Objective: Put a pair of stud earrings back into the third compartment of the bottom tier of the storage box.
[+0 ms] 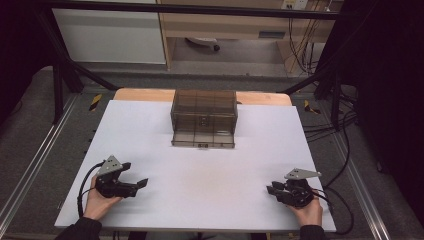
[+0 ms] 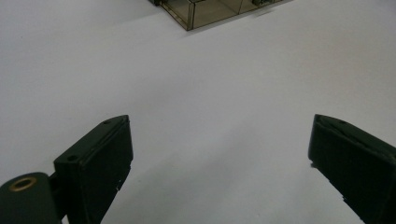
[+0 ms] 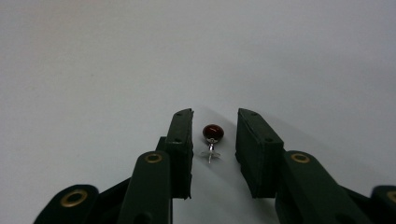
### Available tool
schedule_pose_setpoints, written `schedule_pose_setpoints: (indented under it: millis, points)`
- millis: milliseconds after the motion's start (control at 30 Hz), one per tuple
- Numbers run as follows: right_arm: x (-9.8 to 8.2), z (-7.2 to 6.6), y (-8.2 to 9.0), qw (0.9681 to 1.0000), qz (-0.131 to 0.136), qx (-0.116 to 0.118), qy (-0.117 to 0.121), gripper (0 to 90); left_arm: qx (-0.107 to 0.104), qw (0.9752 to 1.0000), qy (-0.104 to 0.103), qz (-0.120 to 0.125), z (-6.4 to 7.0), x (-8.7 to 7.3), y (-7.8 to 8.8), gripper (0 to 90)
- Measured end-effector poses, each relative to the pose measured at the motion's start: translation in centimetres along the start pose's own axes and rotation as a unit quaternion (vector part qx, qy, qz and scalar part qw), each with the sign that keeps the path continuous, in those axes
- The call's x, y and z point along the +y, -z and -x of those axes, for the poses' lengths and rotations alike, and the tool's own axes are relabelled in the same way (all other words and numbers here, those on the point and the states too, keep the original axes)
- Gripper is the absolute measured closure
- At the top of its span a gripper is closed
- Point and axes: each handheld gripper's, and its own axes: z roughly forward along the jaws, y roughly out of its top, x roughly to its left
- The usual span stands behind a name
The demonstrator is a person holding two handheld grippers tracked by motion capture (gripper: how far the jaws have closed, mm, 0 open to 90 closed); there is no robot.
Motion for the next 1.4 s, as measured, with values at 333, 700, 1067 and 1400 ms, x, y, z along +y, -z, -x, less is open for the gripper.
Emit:
schedule_pose_setpoints:
  millis: [333, 700, 1067, 1400]
  points:
    - [-0.05, -0.09, -0.02, 1.0, -0.001, -0.005, 0.003, 76.9, 0.0, 1.0, -0.001, -0.001, 0.01, 0.0, -0.02, 6.3]
    - [-0.04, -0.07, -0.01, 1.0, -0.003, -0.003, 0.003, 81.3, 0.0, 1.0, -0.001, -0.001, 0.02, 0.0, -0.03, 6.2]
    - [0.16, -0.05, 0.27, 1.0, 0.001, -0.003, -0.001, 82.3, 0.001, 1.0, -0.001, -0.001, 0.02, 0.0, -0.01, 6.3]
    - [0.85, -0.29, 0.44, 0.9999, 0.014, 0.002, 0.001, 82.3, 0.001, 1.0, -0.001, -0.002, 0.03, 0.0, -0.03, 6.2]
